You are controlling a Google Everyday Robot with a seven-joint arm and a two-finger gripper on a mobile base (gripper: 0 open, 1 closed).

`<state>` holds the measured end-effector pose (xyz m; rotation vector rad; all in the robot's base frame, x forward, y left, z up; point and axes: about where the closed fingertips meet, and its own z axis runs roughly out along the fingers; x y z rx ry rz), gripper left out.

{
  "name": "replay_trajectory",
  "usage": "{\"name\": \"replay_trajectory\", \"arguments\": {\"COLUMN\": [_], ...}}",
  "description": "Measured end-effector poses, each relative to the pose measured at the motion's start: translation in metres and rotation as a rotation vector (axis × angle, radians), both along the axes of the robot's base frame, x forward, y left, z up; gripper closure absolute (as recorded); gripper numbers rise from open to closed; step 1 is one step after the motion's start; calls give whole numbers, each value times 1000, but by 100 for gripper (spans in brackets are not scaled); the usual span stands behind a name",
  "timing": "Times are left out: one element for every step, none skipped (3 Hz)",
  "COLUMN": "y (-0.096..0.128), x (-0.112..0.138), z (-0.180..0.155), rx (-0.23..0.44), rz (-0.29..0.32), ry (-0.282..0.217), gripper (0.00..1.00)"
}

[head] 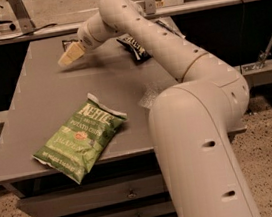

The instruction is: Move rxbar chocolate near green jalapeno chip bag

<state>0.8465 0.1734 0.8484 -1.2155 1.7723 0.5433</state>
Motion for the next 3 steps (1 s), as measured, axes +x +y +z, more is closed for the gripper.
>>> {"name": "replay_trajectory", "arguments": {"y": [-5,-8,-10], "x": [3,4,5], "z": [-8,-11,-12], "rx": [-5,-7,-8], "rz": [-15,-22,-24], "ry": [9,13,13], "gripper": [18,41,64]}}
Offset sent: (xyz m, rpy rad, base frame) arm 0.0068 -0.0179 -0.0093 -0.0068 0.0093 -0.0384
